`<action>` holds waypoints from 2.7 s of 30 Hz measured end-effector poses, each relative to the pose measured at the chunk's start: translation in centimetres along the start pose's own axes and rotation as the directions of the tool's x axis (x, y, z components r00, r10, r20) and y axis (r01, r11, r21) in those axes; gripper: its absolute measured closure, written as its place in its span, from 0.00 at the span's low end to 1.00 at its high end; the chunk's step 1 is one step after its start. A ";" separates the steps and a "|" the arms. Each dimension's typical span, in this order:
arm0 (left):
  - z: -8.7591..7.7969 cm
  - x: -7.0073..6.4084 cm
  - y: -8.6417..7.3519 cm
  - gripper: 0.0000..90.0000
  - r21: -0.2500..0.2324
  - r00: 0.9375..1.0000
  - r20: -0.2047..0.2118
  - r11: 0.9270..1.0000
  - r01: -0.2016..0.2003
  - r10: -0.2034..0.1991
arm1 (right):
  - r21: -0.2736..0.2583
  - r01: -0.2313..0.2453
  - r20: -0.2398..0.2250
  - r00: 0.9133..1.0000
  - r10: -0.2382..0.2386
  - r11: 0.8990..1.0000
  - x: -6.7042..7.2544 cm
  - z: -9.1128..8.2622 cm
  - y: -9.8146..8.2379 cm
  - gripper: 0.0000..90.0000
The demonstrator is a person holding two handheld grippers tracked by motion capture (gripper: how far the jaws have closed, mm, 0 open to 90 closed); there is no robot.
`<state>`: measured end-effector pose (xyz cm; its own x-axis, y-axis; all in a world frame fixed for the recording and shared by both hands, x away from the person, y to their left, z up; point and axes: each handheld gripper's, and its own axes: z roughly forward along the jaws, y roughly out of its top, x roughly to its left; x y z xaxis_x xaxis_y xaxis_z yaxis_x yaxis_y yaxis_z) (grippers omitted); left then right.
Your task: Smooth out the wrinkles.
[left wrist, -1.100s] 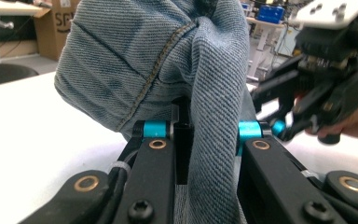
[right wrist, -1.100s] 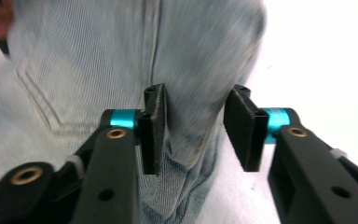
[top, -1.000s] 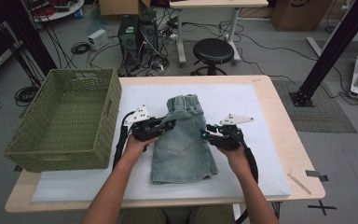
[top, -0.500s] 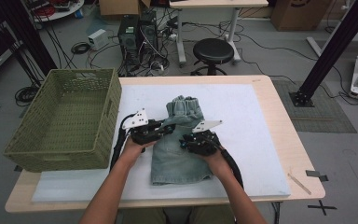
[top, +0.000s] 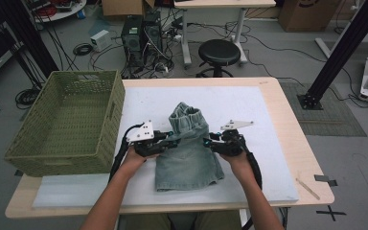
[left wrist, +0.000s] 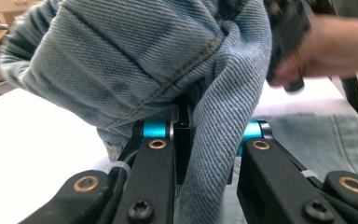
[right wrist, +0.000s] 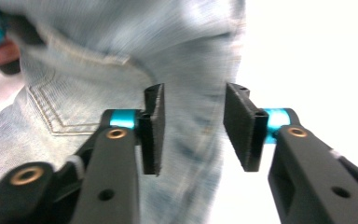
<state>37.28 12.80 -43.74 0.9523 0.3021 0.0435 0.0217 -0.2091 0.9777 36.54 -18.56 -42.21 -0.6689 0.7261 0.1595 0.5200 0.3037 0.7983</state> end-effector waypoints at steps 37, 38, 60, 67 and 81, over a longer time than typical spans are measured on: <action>-0.9 -1.3 -1.2 0.91 0.066 0.998 0.033 0.997 -0.048 0.046 | 0.059 0.152 -0.079 0.986 -0.147 0.987 -2.4 2.2 6.4 0.68; -0.9 -1.2 -1.2 0.91 0.066 0.998 0.033 0.997 -0.046 0.044 | 0.060 0.161 -0.077 0.985 -0.157 0.985 -2.3 2.3 6.6 0.69; -0.9 -0.9 -1.2 0.91 0.055 0.999 0.040 0.998 -0.016 0.013 | 0.157 0.102 -0.175 0.982 -0.074 0.982 -2.4 5.0 6.5 0.94; -1.8 -0.6 -0.9 0.84 0.022 0.999 0.001 0.999 0.035 -0.035 | 0.112 0.141 -0.134 0.983 -0.125 0.984 -2.0 3.2 6.1 0.95; -4.8 0.5 1.0 0.35 -0.103 0.971 -0.127 0.976 0.191 -0.203 | 0.011 0.224 -0.129 0.967 -0.221 0.975 -0.4 0.4 4.3 0.95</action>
<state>36.30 17.20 -41.77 0.8814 0.4542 -0.1300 0.1714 -0.0509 0.9839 39.24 -17.29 -39.03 -0.8300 0.5553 0.0528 0.3627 0.4655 0.8073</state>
